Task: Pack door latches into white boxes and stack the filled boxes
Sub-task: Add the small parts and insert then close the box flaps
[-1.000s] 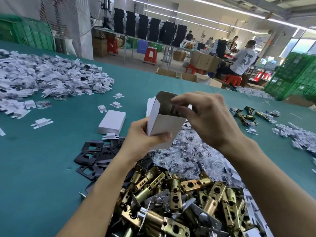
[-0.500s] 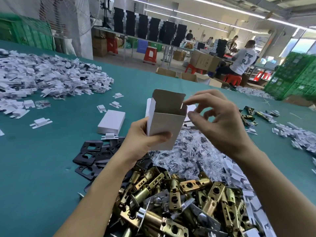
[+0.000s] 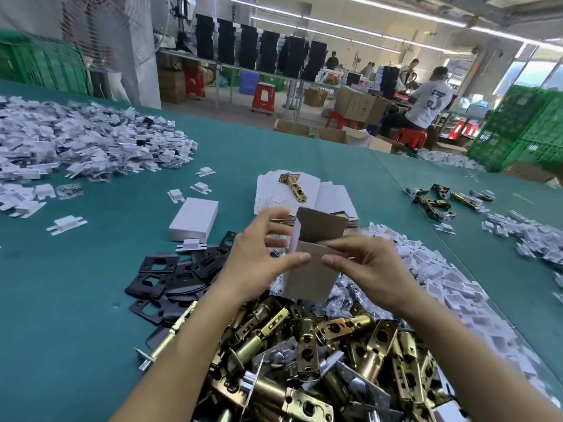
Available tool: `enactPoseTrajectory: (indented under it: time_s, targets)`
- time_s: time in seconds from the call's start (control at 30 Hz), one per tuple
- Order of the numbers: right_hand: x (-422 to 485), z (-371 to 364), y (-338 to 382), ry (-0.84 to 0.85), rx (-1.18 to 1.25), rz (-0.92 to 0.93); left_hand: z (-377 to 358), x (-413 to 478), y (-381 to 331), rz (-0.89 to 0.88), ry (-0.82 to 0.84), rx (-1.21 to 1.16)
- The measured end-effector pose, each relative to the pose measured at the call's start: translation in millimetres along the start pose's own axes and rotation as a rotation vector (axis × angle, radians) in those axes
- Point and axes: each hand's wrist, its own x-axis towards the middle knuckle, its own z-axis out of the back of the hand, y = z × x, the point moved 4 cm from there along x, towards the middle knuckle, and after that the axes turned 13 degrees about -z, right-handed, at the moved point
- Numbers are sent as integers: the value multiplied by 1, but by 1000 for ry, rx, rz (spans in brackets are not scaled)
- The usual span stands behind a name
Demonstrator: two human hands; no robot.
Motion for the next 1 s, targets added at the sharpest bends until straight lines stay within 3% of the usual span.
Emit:
enactPoseTrajectory:
  time_s: [0.07,0.23,0.5,0.73,1.0]
  targets:
    - [0,-2,-10,-13,-3,-37,4,-1,-2,-106,-96,1]
    - [3,-6,-13,27,-39,-51,-8,-3,2,-117,40,21]
    - [1,2,4,-104,296,32,-10,-2,5,-51,56,-190]
    - [5,6,1,-169,137,-20,-10,-3,2,-33,14,-265]
    - [3,3,8,-220,-66,75,-7,-2,0,-66,-25,-186]
